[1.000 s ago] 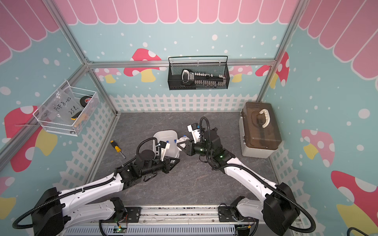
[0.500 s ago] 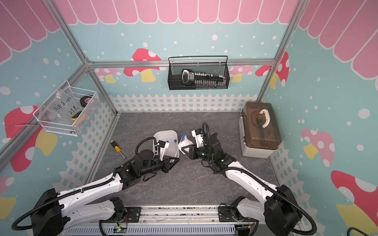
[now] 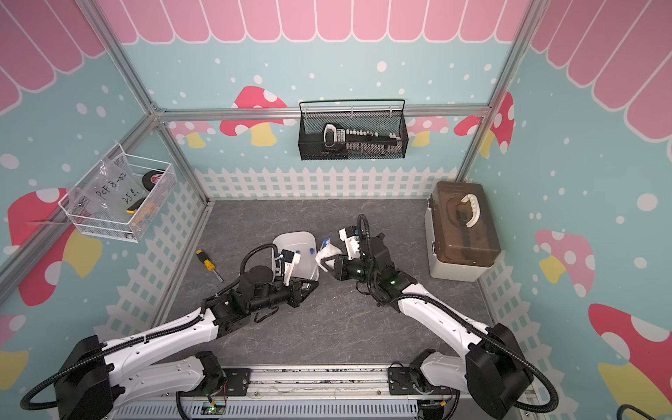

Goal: Wipe the exteriors of test tubes
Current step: Wipe the dirt from the test tube, then place the cleaning item at the center of the board.

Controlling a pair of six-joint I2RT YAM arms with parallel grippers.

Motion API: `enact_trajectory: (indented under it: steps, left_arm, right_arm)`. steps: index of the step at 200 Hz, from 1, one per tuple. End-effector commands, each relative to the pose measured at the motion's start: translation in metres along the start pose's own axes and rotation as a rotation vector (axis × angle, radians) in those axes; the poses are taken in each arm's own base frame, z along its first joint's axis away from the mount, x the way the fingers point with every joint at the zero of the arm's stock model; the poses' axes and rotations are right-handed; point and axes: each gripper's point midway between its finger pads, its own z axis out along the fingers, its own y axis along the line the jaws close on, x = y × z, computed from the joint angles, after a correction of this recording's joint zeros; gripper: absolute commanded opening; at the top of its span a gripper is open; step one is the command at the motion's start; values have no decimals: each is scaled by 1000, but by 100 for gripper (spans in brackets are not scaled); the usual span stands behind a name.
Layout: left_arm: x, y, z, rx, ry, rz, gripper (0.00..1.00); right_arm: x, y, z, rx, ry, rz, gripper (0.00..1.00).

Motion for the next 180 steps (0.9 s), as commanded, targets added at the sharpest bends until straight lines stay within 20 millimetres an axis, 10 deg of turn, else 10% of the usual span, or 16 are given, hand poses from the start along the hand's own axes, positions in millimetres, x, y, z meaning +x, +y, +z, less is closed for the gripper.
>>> enact_trajectory:
  steps: [1,119,180]
  left_arm:
    - [-10,-7,-4,20,-22,3,7]
    - [-3,9,-9,-1,-21,-31,7]
    - [1,9,-2,9,2,-34,7]
  right_arm:
    - [-7,4,-10,40,-12,-35,26]
    - [127,-143,-45,622,319,125,25]
    - [101,-120,-43,563,300,55,37]
